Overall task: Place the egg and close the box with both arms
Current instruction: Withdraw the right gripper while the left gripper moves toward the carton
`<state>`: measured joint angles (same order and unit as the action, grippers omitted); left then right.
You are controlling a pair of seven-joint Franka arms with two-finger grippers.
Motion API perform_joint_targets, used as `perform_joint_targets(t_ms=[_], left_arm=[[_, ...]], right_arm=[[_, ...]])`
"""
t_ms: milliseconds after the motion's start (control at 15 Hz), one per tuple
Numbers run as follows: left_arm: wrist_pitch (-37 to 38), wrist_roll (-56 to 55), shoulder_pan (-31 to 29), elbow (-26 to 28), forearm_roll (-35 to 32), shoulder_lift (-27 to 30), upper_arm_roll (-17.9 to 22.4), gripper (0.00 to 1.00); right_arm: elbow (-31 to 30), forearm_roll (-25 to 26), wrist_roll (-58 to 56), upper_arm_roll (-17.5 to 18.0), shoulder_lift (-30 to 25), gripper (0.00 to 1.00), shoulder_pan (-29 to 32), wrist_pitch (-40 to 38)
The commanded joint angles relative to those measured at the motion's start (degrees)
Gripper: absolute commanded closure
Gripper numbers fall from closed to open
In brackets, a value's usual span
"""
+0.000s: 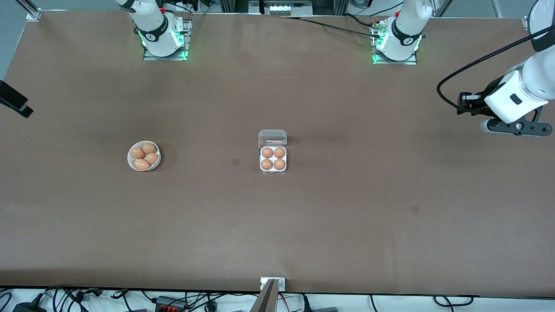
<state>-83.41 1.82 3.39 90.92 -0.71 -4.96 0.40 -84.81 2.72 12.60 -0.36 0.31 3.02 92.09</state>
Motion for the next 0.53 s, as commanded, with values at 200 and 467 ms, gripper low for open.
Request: perform_joint_targets(t_ms=[200, 467], left_arm=[[4.05, -1.10, 0.48, -0.22, 7.54, -1.02, -2.24, 0.99], [-1.29, -13.49, 1.18, 2.15, 8.62, -2.68, -11.62, 0.99]], right_arm=[[0.70, -0.52, 1.11, 3.08, 4.25, 0.00, -0.11, -2.36], [-0.53, -1.57, 1.46, 3.08, 4.87, 0.00, -1.78, 0.64]])
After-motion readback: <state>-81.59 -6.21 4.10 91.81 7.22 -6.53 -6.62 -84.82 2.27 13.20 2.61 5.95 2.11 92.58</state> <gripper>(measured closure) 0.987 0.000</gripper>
